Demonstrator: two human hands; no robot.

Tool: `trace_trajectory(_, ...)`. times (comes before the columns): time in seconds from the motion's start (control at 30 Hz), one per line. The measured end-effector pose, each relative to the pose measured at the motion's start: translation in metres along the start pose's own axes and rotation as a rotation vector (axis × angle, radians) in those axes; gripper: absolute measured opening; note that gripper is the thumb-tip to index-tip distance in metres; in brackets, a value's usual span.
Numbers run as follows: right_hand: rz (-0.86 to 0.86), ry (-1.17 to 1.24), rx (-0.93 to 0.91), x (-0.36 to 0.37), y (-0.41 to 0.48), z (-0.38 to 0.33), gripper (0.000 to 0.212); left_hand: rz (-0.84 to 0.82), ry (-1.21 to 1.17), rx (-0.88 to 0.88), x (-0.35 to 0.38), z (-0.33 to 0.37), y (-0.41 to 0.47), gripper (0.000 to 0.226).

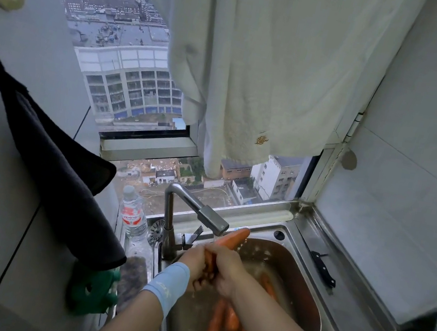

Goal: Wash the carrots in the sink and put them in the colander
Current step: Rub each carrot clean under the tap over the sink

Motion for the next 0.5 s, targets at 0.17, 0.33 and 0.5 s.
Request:
trace_trajectory(0.17, 0.098, 0.011, 0.084, -0.014, 0.009, -0.001, 0.060, -0.184, -0.006, 0.106, 0.018, 0.004, -0.010, 0.035)
trace_trajectory(0.33, 0.071, 0.059, 0.080, 0.005, 0.008, 0.009, 0.038, -0.055, 0.083, 0.134, 0.006, 0.009, -0.003, 0.053)
trace_trajectory(0.5, -0.092, -0.059, 0.013, -0.004, -0.004, -0.008, 0.031, -0.008, 0.097, 0.072, -0.009, 0.009, 0.004, 0.059)
Point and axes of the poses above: each hand's wrist, its own y-axis towards the middle knuckle, its own x-axis out of the palm, z = x × y, the point moved 9 cm from there along y, towards the middle knuckle, and after that the axes turned 13 degrees about z, right-handed, at the moved point
